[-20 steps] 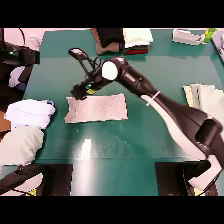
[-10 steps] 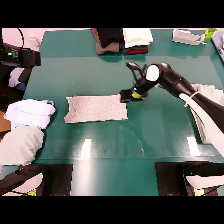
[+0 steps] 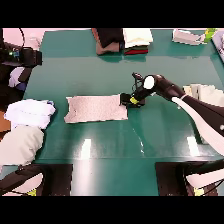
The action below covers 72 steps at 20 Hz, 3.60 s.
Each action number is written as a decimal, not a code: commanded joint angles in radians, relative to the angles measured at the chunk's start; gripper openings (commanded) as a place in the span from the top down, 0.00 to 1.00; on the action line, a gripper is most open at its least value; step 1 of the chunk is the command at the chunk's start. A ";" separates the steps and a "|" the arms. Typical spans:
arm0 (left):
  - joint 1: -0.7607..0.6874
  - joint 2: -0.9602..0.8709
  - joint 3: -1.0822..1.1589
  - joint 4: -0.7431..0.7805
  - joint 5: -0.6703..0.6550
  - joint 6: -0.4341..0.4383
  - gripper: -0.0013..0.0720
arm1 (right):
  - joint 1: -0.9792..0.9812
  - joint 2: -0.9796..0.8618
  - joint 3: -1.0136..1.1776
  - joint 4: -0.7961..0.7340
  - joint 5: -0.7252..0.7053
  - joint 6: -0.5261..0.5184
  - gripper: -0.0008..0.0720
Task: Fold the shirts.
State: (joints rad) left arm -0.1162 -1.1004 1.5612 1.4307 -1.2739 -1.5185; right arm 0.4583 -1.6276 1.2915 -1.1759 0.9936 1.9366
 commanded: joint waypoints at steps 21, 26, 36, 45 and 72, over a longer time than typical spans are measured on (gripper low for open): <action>-0.263 0.001 0.000 -0.090 0.079 0.008 0.95 | -0.684 0.197 0.361 -0.275 0.261 -0.106 0.97; -0.263 0.001 0.000 -0.100 0.079 0.005 0.95 | -0.973 0.217 0.361 -0.182 0.256 -0.140 0.97; -0.263 0.001 0.000 -0.107 0.076 -0.019 0.95 | -1.108 0.219 0.540 0.003 0.261 -0.177 0.97; -0.263 0.001 0.000 -0.107 0.072 -0.018 0.95 | -1.196 0.292 0.646 -0.007 0.543 -0.222 0.97; -0.263 0.001 0.000 -0.103 0.060 -0.018 0.95 | -0.823 0.653 -0.019 -0.021 0.288 -0.390 0.04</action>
State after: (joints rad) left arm -0.3786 -1.1000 1.5612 1.3239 -1.2160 -1.5364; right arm -0.5499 -0.9714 1.2449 -1.3388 1.2831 1.5433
